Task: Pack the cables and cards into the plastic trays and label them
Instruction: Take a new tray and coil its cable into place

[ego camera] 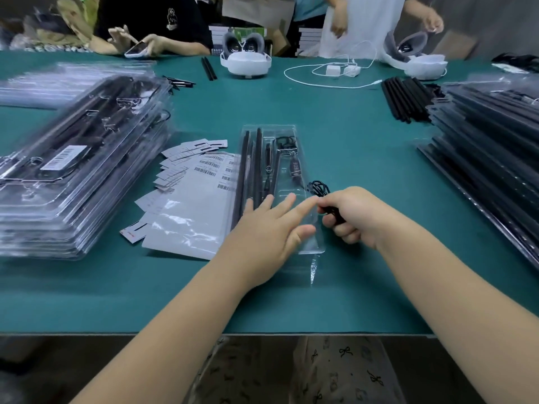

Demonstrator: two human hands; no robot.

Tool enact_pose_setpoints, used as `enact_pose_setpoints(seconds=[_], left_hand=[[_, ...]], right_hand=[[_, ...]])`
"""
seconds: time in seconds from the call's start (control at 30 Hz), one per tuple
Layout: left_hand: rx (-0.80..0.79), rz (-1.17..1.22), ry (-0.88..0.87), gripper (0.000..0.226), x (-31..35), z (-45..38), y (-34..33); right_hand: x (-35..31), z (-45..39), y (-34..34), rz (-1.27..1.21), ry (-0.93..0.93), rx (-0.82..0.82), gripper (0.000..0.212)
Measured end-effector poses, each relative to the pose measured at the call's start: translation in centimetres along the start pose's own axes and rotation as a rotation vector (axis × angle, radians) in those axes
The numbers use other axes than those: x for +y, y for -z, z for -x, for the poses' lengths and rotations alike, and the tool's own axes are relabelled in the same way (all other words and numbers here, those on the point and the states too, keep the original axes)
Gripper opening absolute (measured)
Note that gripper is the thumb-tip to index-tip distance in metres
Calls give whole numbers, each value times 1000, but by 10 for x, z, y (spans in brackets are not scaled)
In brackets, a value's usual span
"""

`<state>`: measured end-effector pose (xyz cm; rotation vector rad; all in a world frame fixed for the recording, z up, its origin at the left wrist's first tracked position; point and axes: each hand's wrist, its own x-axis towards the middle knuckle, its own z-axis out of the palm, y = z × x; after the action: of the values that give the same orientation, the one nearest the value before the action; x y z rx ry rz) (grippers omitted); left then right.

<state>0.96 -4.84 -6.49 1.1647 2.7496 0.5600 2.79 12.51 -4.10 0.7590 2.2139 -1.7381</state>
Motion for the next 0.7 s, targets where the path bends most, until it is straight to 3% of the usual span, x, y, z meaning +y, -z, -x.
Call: enact_pose_setpoints(seconds=[0.1,0.17,0.23,0.5,0.63,0.7], left_hand=[[162,117,26,67,6,4,-1],[164,93,16,67,8,5,-3],[140,66,7,69,8,4,-4],[162,75,7,68,8,4,-6],[145,24,-5,71,7,4,-6],[132,6,-3,73,7,3,-6]], right_hand=[[-1,1,-12,283,83,105,18],[-2,-1,-21,706,156,207,20],[-4,1,-28,921,250,302,17],[3,9,-35,846,379,423,39],[7,13,-41,968,316,448,32],[13,13,-44,1010,418,472,22]])
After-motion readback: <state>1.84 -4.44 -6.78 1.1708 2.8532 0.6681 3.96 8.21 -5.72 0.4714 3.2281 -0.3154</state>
